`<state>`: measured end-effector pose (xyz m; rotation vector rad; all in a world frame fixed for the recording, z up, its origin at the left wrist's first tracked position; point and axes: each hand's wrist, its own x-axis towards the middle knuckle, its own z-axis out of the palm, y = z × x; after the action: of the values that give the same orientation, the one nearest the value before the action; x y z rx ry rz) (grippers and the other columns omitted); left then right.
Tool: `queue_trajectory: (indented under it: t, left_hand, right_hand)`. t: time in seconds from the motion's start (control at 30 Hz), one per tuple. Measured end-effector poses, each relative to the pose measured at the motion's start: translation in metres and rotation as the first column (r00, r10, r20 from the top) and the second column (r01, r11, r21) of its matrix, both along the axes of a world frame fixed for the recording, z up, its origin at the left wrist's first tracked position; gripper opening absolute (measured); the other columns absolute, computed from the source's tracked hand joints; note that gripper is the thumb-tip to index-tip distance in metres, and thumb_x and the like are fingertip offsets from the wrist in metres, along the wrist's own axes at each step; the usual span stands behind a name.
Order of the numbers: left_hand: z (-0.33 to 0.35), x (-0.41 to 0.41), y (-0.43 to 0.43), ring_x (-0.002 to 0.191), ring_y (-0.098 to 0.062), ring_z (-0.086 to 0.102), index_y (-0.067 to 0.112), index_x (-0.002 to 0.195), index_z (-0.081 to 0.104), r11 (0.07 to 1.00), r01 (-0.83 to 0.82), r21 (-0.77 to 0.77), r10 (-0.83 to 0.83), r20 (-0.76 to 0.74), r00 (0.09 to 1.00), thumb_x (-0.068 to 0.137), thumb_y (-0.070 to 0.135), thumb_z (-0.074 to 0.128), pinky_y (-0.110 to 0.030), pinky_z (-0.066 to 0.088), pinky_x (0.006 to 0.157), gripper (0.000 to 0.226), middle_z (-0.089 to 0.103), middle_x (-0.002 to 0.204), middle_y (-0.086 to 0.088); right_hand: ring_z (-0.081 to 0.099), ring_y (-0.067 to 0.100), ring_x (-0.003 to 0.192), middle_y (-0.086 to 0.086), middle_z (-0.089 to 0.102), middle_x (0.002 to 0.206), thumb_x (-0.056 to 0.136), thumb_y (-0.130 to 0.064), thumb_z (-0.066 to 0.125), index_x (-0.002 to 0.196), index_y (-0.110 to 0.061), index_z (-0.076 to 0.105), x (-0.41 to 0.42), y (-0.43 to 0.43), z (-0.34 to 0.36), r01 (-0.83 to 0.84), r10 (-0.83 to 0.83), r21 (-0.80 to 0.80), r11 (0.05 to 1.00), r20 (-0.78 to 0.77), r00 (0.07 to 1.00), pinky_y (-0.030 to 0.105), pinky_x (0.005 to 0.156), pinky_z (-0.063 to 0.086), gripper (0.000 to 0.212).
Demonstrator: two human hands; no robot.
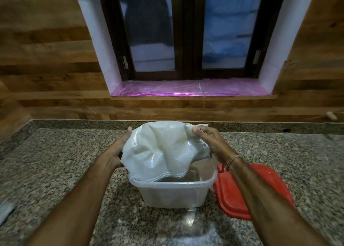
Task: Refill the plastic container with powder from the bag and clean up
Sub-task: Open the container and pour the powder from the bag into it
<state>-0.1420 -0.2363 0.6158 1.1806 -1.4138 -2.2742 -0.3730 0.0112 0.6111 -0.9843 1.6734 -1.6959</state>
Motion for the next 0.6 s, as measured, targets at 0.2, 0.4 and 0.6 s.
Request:
queue_trajectory:
  t: [0.2,0.4,0.6]
  left_hand:
    - [-0.008,-0.004,0.002,0.094,-0.037,0.077,0.004,0.112,0.074,0.968,-0.214,-0.133,0.213,-0.024,0.977,0.071,0.047,0.084,-0.059,0.061,0.086,0.060,0.077,0.110,-0.021]
    - [0.006,-0.003,0.034,0.091,-0.036,0.076,-0.004,0.118,0.068,0.867,-0.418,-0.271,0.366,-0.223,0.904,0.085,0.030,0.079,-0.059,0.062,0.080,0.049,0.076,0.104,-0.020]
    - [0.004,0.002,0.050,0.090,-0.031,0.075,-0.003,0.120,0.065,0.886,-0.415,-0.210,0.319,-0.375,0.871,0.076,0.028,0.077,-0.048,0.064,0.068,0.055,0.073,0.110,-0.021]
  right_hand:
    - [0.072,0.031,0.115,0.013,0.077,0.120,0.096,-0.036,0.072,0.116,-0.008,0.078,-0.001,0.007,0.000,-0.097,0.097,0.027,0.995,0.002,0.995,0.046,0.096,0.060,0.034]
    - [0.059,0.020,0.069,0.005,0.065,0.079,0.090,-0.054,0.073,0.072,-0.010,0.069,0.000,0.001,0.001,-0.091,0.086,0.054,0.994,0.091,0.992,0.041,0.058,0.039,0.048]
    - [0.050,0.021,0.058,0.017,0.057,0.078,0.093,-0.052,0.069,0.083,-0.011,0.062,0.003,0.000,-0.001,0.001,0.005,-0.027,1.000,0.222,0.975,0.031,0.051,0.038,0.043]
